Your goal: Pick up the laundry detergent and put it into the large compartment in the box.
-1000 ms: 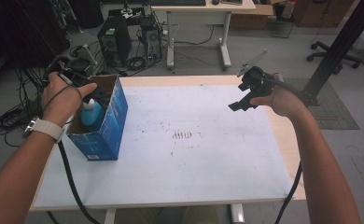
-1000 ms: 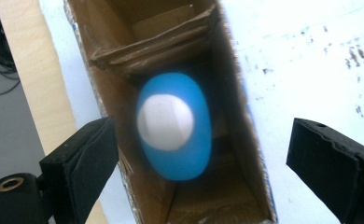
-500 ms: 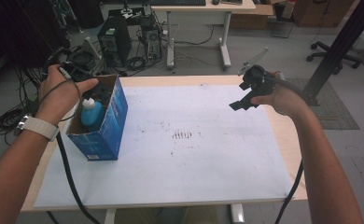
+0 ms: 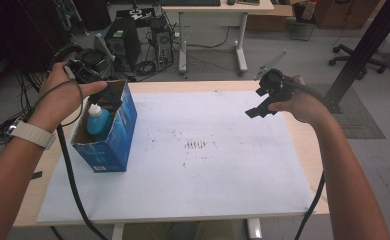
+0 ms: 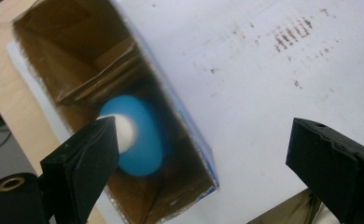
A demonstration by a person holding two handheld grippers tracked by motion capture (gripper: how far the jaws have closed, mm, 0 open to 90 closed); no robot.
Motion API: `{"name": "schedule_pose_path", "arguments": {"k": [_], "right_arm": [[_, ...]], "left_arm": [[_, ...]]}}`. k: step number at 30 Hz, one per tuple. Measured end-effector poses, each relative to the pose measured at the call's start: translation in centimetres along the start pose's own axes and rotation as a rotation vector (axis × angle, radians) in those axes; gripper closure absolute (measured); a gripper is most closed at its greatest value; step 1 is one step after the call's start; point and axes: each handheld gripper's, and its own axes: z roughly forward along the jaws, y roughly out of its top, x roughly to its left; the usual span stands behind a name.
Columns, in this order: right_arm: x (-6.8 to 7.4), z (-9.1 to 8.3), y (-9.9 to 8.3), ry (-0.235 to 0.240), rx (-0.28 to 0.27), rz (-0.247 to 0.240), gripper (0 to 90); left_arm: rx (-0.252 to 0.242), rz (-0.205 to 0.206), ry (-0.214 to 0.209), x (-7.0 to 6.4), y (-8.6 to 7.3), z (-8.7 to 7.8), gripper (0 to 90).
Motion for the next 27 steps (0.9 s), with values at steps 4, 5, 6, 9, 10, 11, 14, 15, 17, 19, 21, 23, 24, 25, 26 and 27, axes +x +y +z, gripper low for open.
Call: {"name": "schedule_pose_path", "arguments": {"k": [4, 5, 6, 9, 10, 11, 14, 15, 17, 19, 21, 23, 24, 25, 26, 27], "right_arm": [[0.0, 0.0, 0.0, 0.006, 0.003, 0.003, 9.0], [0.0, 0.0, 0.0, 0.007, 0.003, 0.004, 9.0], [0.0, 0.0, 0.0, 0.007, 0.004, 0.004, 9.0], [0.0, 0.0, 0.0, 0.010, 0.006, 0.005, 9.0], [0.0, 0.0, 0.0, 0.010, 0.007, 0.005, 9.0], [0.0, 0.0, 0.0, 0.010, 0.007, 0.006, 9.0], [0.0, 0.0, 0.0, 0.009, 0.005, 0.007, 8.9], [0.0, 0.0, 0.0, 0.010, 0.005, 0.007, 8.9], [0.0, -0.1, 0.0, 0.008, 0.004, 0.007, 8.9], [0.0, -0.1, 0.0, 0.007, 0.002, 0.009, 8.7], [0.0, -0.2, 0.1, 0.006, 0.003, 0.011, 8.6], [0.0, -0.2, 0.1, 0.008, 0.003, 0.010, 8.6], [0.0, -0.2, 0.1, 0.008, 0.003, 0.010, 8.6], [0.0, -0.2, 0.1, 0.008, 0.003, 0.010, 8.6], [0.0, -0.1, 0.1, 0.007, 0.003, 0.011, 8.5], [0.0, -0.1, 0.1, 0.006, 0.004, 0.010, 8.4]], "left_arm": [[-0.006, 0.067, -0.016, -1.1, 0.4, 0.0, 9.4], [-0.007, 0.079, -0.018, -1.3, 0.5, -0.1, 9.4], [-0.010, 0.096, -0.023, -1.6, 0.6, -0.1, 9.4], [-0.018, 0.140, -0.034, -2.4, 1.0, -0.4, 9.4], [-0.019, 0.150, -0.033, -2.6, 1.1, -0.4, 9.4], [-0.015, 0.160, -0.036, -2.8, 1.1, -0.5, 9.4], [-0.014, 0.180, -0.041, -3.4, 1.4, -0.5, 9.4], [-0.013, 0.191, -0.048, -3.6, 1.4, -0.5, 9.4], [-0.007, 0.217, -0.061, -4.0, 1.6, -0.6, 9.4], [0.000, 0.236, -0.065, -4.3, 1.7, -0.6, 9.4], [0.003, 0.261, -0.073, -4.6, 1.9, -0.7, 9.4], [0.006, 0.284, -0.082, -4.9, 2.0, -0.6, 9.4], [0.006, 0.289, -0.089, -5.0, 2.1, -0.6, 9.4], [0.002, 0.304, -0.097, -5.3, 2.2, -0.5, 9.4], [-0.001, 0.313, -0.101, -5.4, 2.2, -0.5, 9.4], [0.000, 0.323, -0.103, -5.6, 2.3, -0.4, 9.4]]}}
